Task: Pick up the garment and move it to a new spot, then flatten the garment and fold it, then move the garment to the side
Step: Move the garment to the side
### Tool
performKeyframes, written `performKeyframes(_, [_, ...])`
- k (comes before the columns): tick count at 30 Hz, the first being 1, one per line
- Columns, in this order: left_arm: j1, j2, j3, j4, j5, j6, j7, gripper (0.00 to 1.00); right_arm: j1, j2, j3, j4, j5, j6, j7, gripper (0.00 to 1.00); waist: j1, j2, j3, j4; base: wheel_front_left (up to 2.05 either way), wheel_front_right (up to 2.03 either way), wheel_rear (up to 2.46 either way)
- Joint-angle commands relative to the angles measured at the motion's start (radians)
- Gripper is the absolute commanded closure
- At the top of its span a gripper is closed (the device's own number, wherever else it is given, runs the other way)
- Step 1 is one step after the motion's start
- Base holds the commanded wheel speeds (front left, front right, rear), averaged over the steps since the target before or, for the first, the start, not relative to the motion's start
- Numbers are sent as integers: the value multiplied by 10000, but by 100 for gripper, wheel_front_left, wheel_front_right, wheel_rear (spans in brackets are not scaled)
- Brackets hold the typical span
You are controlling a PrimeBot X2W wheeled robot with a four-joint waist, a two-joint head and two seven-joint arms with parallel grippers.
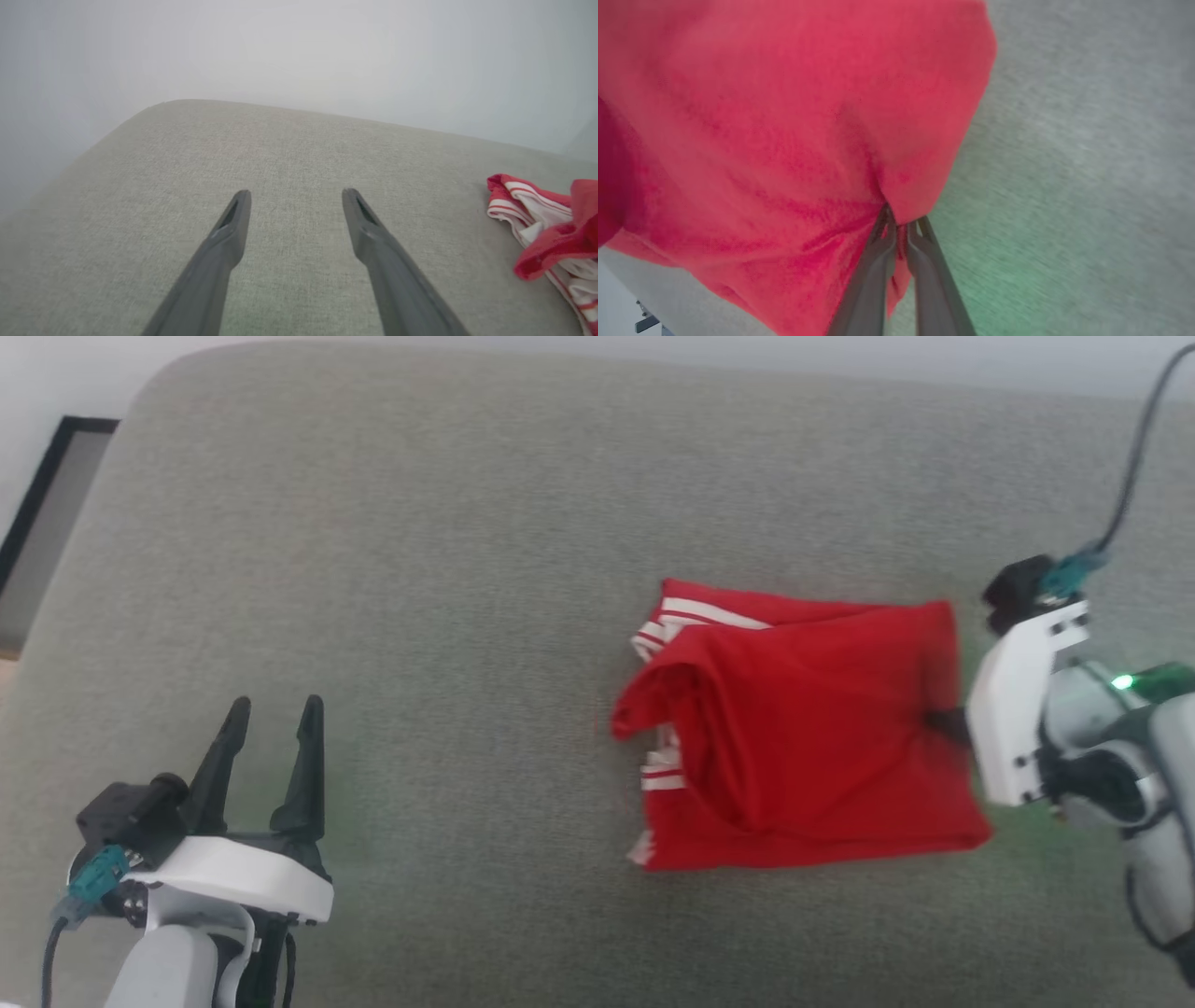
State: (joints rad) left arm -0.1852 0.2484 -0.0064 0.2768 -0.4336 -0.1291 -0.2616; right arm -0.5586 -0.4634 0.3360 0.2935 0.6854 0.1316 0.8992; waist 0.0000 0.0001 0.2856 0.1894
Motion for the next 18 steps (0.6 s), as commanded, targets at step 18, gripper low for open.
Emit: performKeyframes(18, [-1506,557,-1199,-497,283,-15,-40,0,-1224,-1074,-2032,114,-1136,-16,-469,100,0,-1,852,-2144,0,0,0])
